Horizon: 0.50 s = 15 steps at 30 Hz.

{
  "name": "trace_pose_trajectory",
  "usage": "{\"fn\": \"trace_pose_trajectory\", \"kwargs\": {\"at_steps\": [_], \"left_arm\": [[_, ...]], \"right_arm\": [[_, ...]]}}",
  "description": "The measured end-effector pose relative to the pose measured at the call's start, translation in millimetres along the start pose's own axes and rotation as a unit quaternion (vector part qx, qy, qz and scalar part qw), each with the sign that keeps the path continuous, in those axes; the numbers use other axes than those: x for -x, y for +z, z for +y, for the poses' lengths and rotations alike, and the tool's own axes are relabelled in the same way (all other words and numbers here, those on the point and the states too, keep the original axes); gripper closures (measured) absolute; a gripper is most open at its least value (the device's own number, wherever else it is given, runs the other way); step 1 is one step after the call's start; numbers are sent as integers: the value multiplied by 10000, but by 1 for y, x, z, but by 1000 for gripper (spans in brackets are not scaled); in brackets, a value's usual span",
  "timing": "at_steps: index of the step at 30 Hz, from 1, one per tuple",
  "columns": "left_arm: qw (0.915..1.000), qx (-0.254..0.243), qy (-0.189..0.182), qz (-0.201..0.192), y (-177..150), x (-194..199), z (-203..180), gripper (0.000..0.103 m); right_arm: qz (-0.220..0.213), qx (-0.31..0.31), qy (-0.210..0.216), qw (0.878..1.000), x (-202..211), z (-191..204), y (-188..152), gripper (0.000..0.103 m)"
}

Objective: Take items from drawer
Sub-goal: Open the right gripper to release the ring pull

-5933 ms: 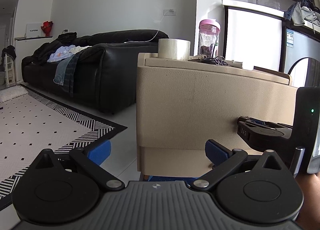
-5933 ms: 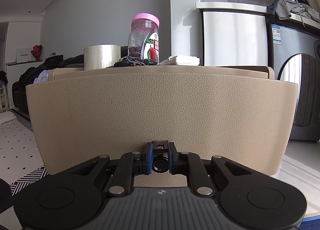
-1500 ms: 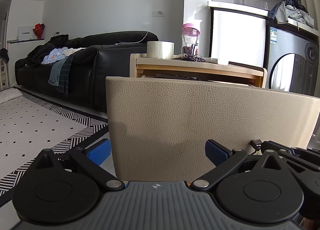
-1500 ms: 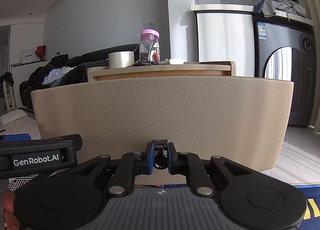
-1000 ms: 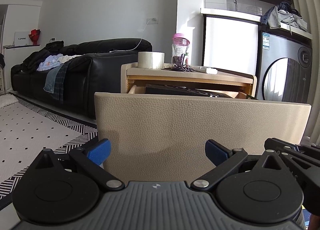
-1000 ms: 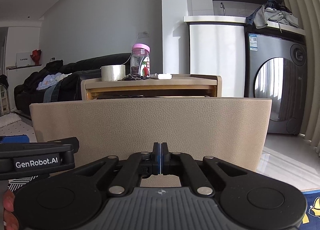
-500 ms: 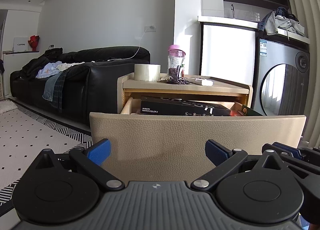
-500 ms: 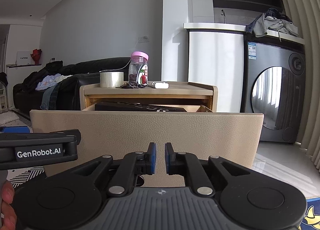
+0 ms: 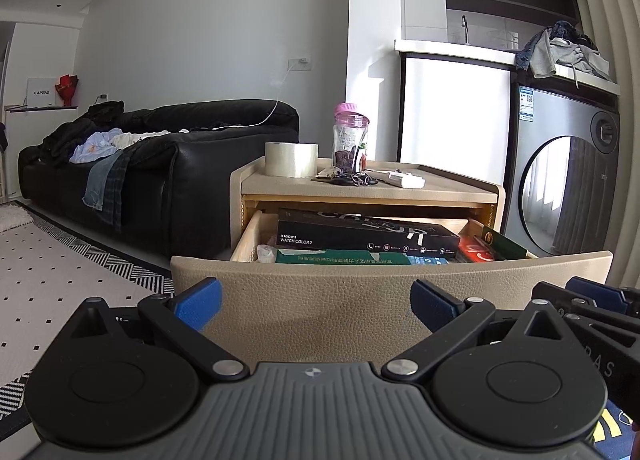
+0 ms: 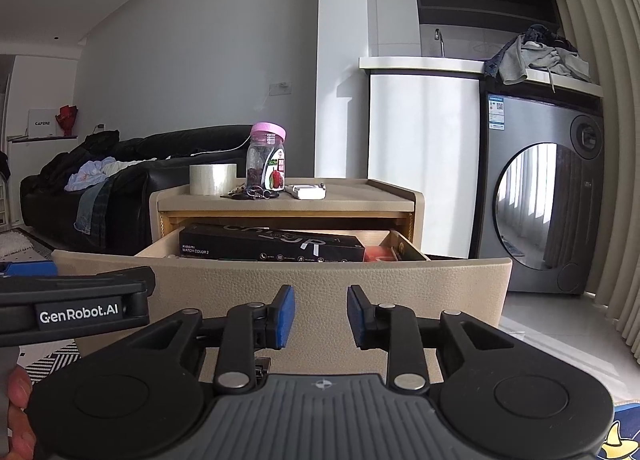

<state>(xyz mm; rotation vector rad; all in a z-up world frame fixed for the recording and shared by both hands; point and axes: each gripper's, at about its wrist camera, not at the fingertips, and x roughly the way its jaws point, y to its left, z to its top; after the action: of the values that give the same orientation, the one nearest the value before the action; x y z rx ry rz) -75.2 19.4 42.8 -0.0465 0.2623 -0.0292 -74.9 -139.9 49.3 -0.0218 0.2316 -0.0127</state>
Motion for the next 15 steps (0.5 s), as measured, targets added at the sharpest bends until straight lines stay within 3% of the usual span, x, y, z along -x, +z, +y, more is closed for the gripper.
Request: {"fn": "trace_pose_trajectory", "kwargs": {"at_steps": [15], "left_arm": [[10000, -38, -52, -52, 22, -7, -4, 0]], "right_arm": [[-82, 9, 31, 10000, -7, -5, 20, 76]]}}
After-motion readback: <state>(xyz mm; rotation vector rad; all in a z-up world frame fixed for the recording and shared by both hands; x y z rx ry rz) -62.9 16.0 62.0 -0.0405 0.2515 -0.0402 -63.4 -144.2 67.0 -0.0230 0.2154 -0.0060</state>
